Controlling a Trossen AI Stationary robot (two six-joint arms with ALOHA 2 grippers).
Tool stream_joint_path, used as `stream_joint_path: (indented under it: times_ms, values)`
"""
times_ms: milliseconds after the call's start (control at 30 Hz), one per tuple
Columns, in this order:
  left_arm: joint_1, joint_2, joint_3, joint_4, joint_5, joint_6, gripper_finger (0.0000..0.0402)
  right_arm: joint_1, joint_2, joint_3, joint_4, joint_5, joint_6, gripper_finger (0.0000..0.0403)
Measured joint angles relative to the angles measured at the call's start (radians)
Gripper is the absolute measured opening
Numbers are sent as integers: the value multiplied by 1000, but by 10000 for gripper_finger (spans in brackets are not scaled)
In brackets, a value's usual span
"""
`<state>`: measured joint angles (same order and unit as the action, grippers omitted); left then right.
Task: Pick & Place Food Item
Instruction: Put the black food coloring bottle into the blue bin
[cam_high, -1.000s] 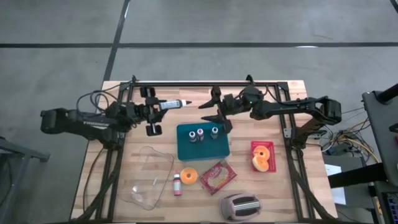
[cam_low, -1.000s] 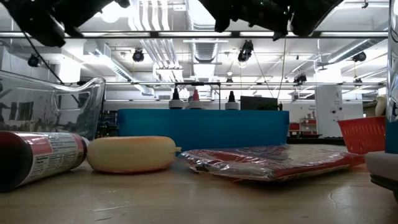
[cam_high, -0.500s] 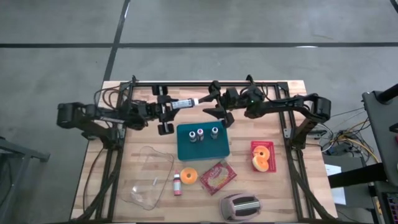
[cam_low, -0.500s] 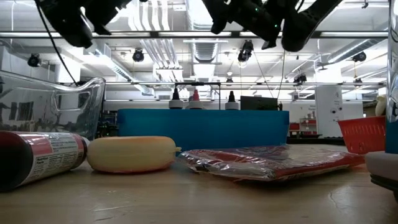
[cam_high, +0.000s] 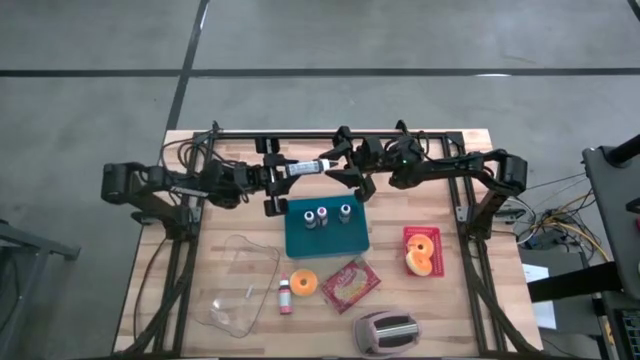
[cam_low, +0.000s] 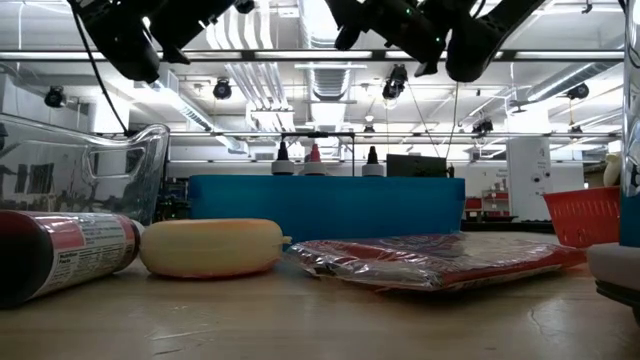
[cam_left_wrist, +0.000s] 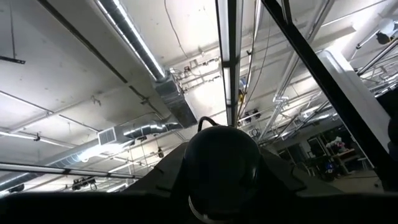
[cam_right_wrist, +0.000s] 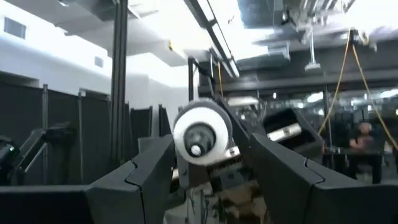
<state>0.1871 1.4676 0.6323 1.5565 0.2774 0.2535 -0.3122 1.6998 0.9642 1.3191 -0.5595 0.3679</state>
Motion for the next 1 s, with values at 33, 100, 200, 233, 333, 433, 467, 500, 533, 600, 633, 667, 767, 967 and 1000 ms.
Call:
stream_joint_path:
  times_ms: [33, 100, 200, 233, 333, 433, 467, 500, 533, 600, 633, 667, 767, 967, 1000]
  values:
    - [0, -2, 0, -2, -1, -3, 128, -4, -6, 0, -30, -2, -1, 203]
    - [1, -8, -1, -6, -4, -8, 128, -9, -22, 0, -97, -2, -24, 203]
    - [2, -13, -3, -18, -7, -10, 128, -11, -37, -2, -152, -1, -71, 203]
    - [2, -13, -3, -24, -7, -11, 128, -10, -41, -2, -164, -1, -79, 203]
    - [7, -14, -3, -35, -11, -15, 128, -11, -47, -2, -166, -3, -83, 203]
    - [11, -13, -9, -42, -15, -22, 127, -13, -55, -2, -167, -14, -84, 203]
    - [13, -13, -12, -42, -15, -22, 127, -13, -61, -2, -184, -20, -89, 203]
    - [16, -14, -14, -41, -15, -22, 127, -14, -65, -2, -210, -25, -104, 203]
    - [19, -14, -16, -42, -14, -24, 127, -14, -72, -2, -242, -29, -121, 203]
    - [23, -15, -16, -42, -15, -35, 127, -13, -89, -3, -306, -33, -152, 203]
    - [26, -16, -16, -41, -15, -39, 127, -13, -97, -3, -331, -33, -168, 203]
    - [29, -16, -16, -42, -15, -41, 127, -13, -104, -3, -348, -34, -181, 203]
    - [37, -16, -16, -66, -14, -46, 127, -13, -118, -3, -373, -34, -195, 203]
    - [41, -17, -16, -89, -14, -56, 127, -17, -142, -3, -442, -33, -250, 203]
    - [41, -17, -16, -93, -14, -56, 127, -16, -146, -3, -452, -33, -257, 203]
